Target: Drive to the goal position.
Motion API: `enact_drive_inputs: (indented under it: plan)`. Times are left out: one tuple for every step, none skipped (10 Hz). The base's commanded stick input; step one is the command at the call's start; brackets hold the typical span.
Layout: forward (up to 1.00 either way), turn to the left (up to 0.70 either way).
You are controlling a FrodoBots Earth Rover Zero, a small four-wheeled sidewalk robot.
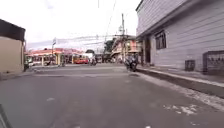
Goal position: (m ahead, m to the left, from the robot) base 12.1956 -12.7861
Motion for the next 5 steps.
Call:
enact_drive_inputs:
  plan:
    - [1.0,0.0]
    - [0.91,0.0]
    - [0.85,0.0]
    - [0.85,0.0]
    - [0.85,0.0]
